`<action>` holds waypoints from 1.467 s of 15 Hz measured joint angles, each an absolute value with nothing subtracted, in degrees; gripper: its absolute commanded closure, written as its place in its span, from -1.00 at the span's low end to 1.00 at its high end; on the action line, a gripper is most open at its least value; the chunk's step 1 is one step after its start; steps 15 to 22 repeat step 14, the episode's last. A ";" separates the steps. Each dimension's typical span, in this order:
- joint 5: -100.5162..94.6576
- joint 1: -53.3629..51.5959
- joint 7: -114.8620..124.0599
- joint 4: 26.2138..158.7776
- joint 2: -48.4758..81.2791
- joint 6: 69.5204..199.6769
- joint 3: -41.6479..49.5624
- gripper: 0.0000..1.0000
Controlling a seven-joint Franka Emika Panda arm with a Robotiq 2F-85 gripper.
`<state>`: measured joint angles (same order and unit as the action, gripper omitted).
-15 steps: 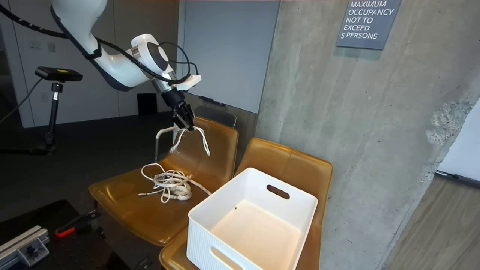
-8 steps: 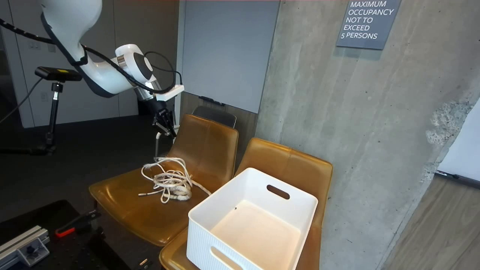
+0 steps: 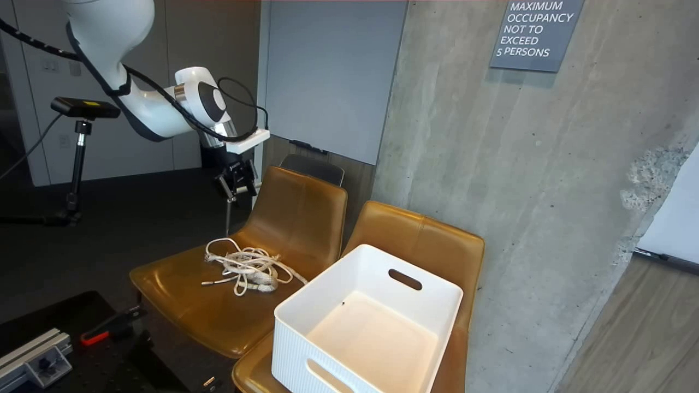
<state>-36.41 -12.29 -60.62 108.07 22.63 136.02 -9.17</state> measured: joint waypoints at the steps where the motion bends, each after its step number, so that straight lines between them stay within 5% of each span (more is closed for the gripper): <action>1: -35.53 -11.75 -61.22 107.95 22.85 136.53 -9.19 -0.81; 22: -35.11 -10.95 -61.53 107.75 23.21 137.13 -9.60 -0.83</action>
